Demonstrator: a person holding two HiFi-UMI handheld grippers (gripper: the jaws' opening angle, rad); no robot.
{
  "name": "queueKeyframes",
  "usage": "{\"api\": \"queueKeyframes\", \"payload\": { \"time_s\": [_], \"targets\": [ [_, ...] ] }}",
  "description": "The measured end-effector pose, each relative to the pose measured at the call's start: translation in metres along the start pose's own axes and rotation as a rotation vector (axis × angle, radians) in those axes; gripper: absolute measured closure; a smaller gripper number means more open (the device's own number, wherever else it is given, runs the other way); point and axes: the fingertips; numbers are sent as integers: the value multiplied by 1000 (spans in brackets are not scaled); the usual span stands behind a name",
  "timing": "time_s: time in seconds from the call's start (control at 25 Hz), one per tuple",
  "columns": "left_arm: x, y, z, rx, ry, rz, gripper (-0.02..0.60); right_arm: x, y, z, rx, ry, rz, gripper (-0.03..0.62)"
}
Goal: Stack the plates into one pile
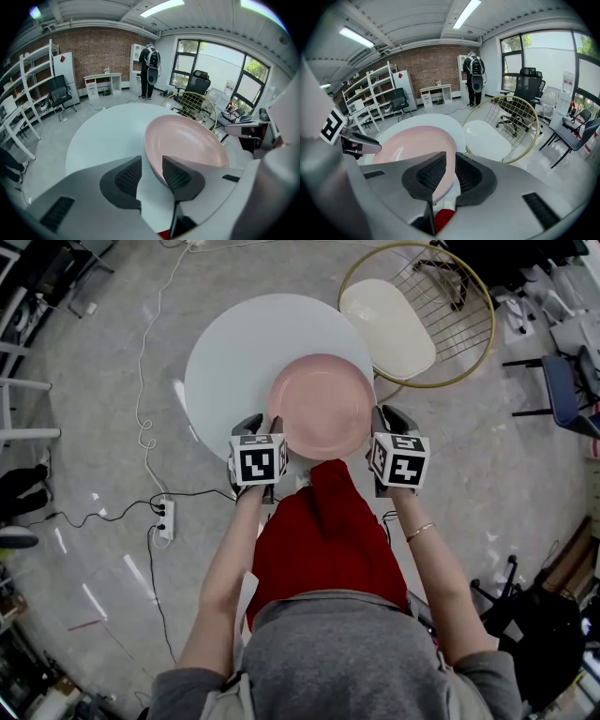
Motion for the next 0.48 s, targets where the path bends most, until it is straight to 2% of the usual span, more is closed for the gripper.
{"api": "queueKeyframes", "payload": {
  "time_s": [0.48],
  "targets": [
    [49, 9, 47, 18, -208, 14, 524, 40, 40, 38, 118, -148, -6, 522]
  ]
}}
Point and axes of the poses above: the fingertips, and each gripper's own axes: z backward along the fingers, y to its left, x out of its top, and after that the axes turned 7 degrees about -z, right-handed
